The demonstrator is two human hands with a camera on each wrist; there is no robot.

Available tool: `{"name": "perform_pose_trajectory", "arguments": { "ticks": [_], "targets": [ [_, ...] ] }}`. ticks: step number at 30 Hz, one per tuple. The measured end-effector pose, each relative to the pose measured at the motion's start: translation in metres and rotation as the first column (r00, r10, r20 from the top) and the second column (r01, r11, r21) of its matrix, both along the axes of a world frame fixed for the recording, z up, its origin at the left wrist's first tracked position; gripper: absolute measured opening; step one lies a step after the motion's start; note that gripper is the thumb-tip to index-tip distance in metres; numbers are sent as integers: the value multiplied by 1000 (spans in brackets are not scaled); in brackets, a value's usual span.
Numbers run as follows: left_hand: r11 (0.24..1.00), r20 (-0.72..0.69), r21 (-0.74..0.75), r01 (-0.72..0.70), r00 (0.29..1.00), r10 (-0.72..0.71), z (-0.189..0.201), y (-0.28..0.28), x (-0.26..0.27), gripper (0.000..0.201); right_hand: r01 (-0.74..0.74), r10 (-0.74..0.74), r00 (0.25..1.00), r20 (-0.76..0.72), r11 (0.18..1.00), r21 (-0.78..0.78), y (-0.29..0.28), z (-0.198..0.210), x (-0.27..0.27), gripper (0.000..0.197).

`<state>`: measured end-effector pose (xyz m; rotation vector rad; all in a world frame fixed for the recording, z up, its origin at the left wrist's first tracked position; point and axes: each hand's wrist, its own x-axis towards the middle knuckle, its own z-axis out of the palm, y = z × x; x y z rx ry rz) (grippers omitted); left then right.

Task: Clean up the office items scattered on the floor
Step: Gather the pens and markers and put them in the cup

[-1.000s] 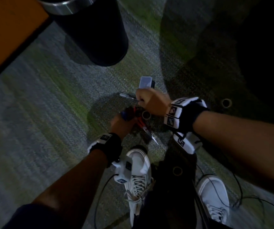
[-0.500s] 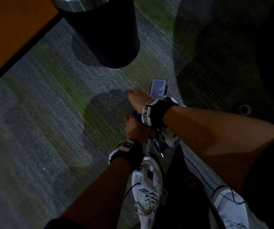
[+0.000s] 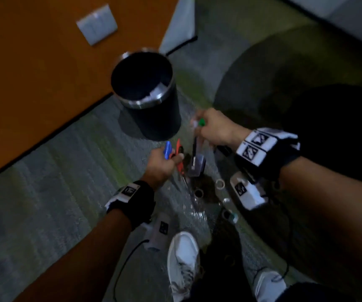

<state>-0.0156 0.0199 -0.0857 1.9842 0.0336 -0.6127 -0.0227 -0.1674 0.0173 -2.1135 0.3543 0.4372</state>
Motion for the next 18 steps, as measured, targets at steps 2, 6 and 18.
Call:
{"name": "perform_pose_trajectory", "arguments": {
  "ticks": [2,6,18],
  "targets": [
    [999,94,-25,-24,995,27,67,-5,16,24,42,-44,993,105,999,25,-8,58,-12,8],
    [988,290,-151,-21,955,64,222,-23,32,32,146,-149,928,342,989,33,-22,185,-43,3],
    [751,665,-574,327,721,195,557,-109,-74,9,616,-184,323,928,785,-59,-102,506,-198,4]
  ]
}}
